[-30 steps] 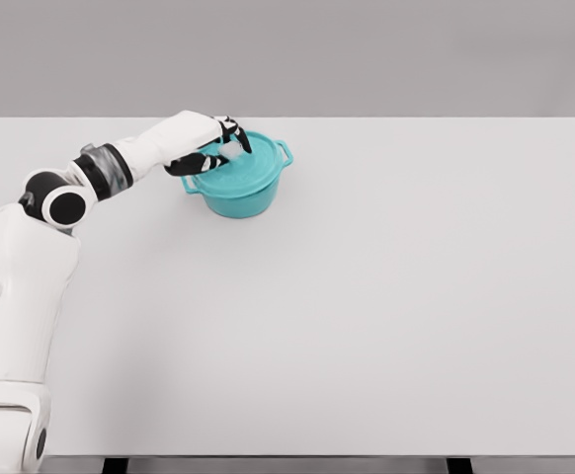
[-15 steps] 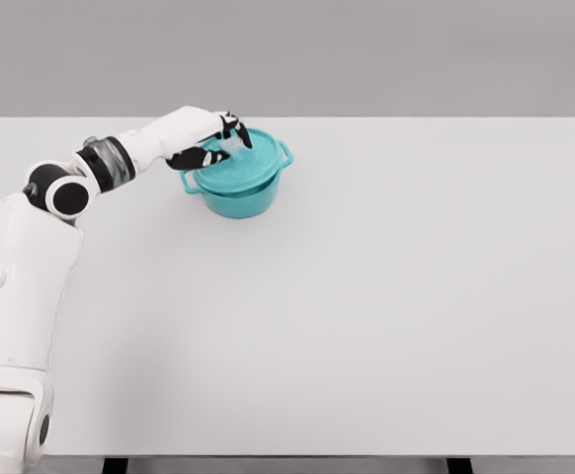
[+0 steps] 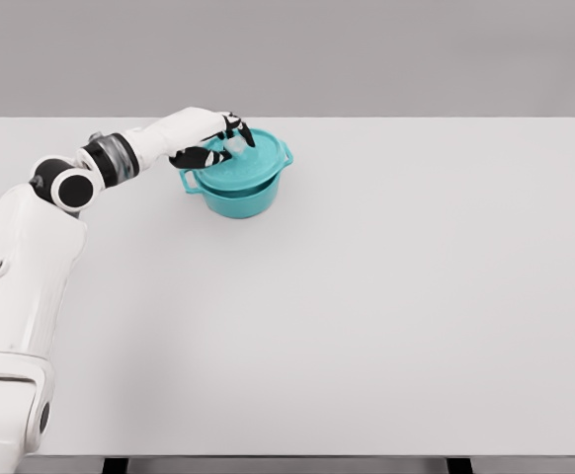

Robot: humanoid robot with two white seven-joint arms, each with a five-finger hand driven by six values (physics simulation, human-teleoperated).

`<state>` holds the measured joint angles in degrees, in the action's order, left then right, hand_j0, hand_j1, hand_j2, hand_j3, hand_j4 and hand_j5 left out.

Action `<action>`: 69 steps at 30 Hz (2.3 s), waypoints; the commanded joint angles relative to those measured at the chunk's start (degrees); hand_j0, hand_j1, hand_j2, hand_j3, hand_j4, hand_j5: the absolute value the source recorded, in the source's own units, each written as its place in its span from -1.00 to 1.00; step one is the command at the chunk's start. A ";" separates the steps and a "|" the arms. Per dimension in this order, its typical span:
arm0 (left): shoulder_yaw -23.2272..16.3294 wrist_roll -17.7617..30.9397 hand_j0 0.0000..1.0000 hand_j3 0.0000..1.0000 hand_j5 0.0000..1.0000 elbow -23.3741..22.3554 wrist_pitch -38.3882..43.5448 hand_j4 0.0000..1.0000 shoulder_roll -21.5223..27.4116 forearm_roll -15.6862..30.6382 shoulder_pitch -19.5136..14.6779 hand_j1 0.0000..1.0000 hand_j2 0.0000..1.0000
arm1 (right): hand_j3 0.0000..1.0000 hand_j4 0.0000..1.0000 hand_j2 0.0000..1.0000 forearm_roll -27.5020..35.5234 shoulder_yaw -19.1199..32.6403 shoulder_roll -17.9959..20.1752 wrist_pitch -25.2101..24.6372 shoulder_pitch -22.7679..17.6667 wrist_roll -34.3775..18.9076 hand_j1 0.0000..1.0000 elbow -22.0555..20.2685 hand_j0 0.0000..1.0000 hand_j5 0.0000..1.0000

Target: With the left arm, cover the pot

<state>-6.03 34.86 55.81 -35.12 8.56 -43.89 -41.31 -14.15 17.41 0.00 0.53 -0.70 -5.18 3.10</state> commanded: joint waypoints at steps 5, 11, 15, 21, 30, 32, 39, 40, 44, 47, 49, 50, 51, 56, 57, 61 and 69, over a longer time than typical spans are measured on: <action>-0.13 0.14 0.19 0.19 0.19 -0.44 0.12 0.19 0.14 0.03 0.00 0.19 0.19 | 1.00 1.00 1.00 0.00 0.00 0.00 0.00 0.00 -0.01 1.00 -0.02 1.00 1.00; -0.13 0.14 0.32 0.32 0.32 -0.53 0.12 0.32 0.40 0.03 0.00 0.32 0.32 | 1.00 1.00 1.00 0.00 0.00 0.00 0.00 0.00 -0.01 1.00 0.07 1.00 1.00; -0.13 0.14 0.36 0.36 0.36 -0.44 0.12 0.36 0.40 0.03 -0.09 0.36 0.36 | 1.00 1.00 1.00 0.00 0.00 0.00 0.00 0.00 -0.01 1.00 -0.02 1.00 1.00; -0.13 0.14 0.38 0.38 0.38 -0.44 0.12 0.38 0.40 0.03 0.00 0.38 0.38 | 1.00 1.00 1.00 0.00 0.00 0.00 0.00 0.00 -0.01 1.00 0.06 1.00 1.00; -0.13 0.14 0.54 0.54 0.54 -0.35 0.12 0.54 0.49 0.03 0.00 0.54 0.54 | 1.00 1.00 1.00 0.00 0.00 0.00 0.00 0.00 -0.01 1.00 -0.02 1.00 1.00; -0.13 0.14 0.59 0.59 0.59 -0.35 0.12 0.59 0.49 0.03 0.00 0.59 0.59 | 1.00 1.00 1.00 0.00 0.00 0.00 0.00 0.09 -0.01 1.00 -0.02 1.00 1.00; -0.13 0.14 0.69 0.69 0.69 -0.27 0.12 0.69 0.49 0.03 0.00 0.69 0.69 | 1.00 1.00 1.00 0.00 0.00 0.00 0.00 0.09 -0.01 1.00 -0.02 1.00 1.00; -0.13 0.14 0.69 0.69 0.69 -0.27 0.12 0.69 0.49 0.03 0.00 0.69 0.69 | 1.00 1.00 1.00 0.00 0.00 0.00 0.00 0.09 -0.01 1.00 -0.02 1.00 1.00; -0.04 0.14 0.69 0.69 0.69 0.26 0.12 0.69 0.49 0.21 0.00 0.69 0.69 | 1.00 1.00 1.00 0.00 0.00 0.00 0.00 0.09 -0.01 1.00 -0.02 1.00 1.00; -0.04 0.14 0.70 0.70 0.70 0.44 0.12 0.70 0.49 0.21 0.00 0.70 0.70 | 1.00 1.00 1.00 0.00 0.00 0.00 0.00 0.00 -0.01 1.00 -0.02 1.00 1.00; -0.04 0.14 0.71 0.71 0.71 0.44 0.12 0.71 0.49 0.30 0.00 0.71 0.71 | 1.00 1.00 1.00 0.00 0.00 0.00 0.00 0.00 -0.01 1.00 0.06 1.00 1.00; -0.04 0.14 0.76 0.76 0.76 0.61 0.12 0.76 0.49 0.30 -0.09 0.76 0.76 | 1.00 1.00 1.00 0.00 0.00 0.00 0.00 0.00 -0.01 1.00 -0.02 1.00 1.00; -0.04 0.14 0.79 0.79 0.79 1.31 0.12 0.79 0.49 0.21 0.09 0.79 0.79 | 1.00 1.00 1.00 0.00 0.00 0.00 0.00 0.09 -0.01 1.00 -0.02 1.00 1.00; -0.13 0.14 0.80 0.80 0.80 2.28 0.12 0.80 0.58 0.30 0.09 0.80 0.80 | 1.00 1.00 1.00 0.00 0.00 0.00 0.00 0.00 -0.01 1.00 -0.02 1.00 1.00; -0.13 0.14 0.80 0.80 0.80 2.37 0.12 0.80 0.58 0.30 0.00 0.80 0.80 | 1.00 1.00 1.00 0.00 0.00 0.00 0.00 0.00 -0.01 1.00 0.07 1.00 1.00; -0.04 0.14 0.84 0.84 0.84 3.07 0.12 0.84 0.58 0.30 -0.18 0.84 0.84 | 1.00 1.00 1.00 0.00 0.00 0.00 0.00 0.09 -0.01 1.00 -0.02 1.00 1.00; 0.05 0.14 1.00 1.00 1.00 5.18 0.12 1.00 0.66 0.47 -0.26 1.00 1.00 | 1.00 1.00 1.00 0.00 0.00 0.00 0.00 0.09 -0.01 1.00 -0.02 1.00 1.00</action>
<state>-6.08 35.04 60.43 -35.18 9.20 -43.91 -41.57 -14.15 17.41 0.00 0.53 -0.70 -5.18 3.09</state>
